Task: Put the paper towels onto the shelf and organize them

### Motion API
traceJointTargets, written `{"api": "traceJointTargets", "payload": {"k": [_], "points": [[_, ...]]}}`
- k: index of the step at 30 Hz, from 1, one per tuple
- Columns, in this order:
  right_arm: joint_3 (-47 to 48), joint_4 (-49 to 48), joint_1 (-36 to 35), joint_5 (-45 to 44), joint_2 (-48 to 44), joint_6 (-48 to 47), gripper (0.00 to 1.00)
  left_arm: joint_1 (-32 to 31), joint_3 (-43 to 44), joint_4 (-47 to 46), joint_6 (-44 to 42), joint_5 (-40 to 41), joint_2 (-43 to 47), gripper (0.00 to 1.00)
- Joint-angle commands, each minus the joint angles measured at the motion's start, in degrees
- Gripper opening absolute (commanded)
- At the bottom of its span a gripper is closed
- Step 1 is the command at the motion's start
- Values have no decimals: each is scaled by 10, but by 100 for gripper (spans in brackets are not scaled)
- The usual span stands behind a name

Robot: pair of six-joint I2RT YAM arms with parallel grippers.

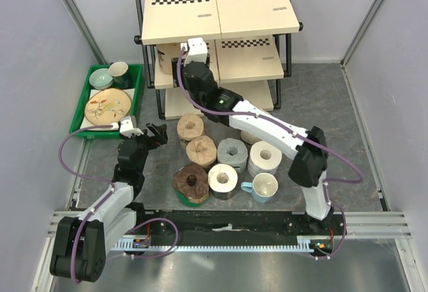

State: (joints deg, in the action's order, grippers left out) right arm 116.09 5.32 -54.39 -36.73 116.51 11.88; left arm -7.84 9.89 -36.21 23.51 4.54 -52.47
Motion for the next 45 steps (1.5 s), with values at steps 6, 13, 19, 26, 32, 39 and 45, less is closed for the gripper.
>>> {"api": "traceJointTargets", "payload": {"k": [6, 13, 19, 26, 32, 39, 45], "points": [[-223, 31, -32, 15, -173, 103, 73, -1, -4, -27, 11, 14, 8, 94], [-293, 120, -31, 90, -197, 168, 76, 0, -4, -27, 11, 14, 8, 94], [-347, 114, -30, 88, -178, 228, 79, 0, -2, -27, 11, 14, 5, 94], [-341, 72, -19, 124, -112, 269, 79, 0, -3, -27, 11, 14, 5, 94], [-334, 71, -9, 127, -92, 279, 79, 0, -3, -27, 11, 14, 6, 94], [-336, 56, 0, 132, -96, 287, 78, 0, -4, -26, 11, 15, 7, 94], [-322, 54, 6, 135, -89, 288, 78, 0, -3, -27, 11, 14, 7, 94]]}}
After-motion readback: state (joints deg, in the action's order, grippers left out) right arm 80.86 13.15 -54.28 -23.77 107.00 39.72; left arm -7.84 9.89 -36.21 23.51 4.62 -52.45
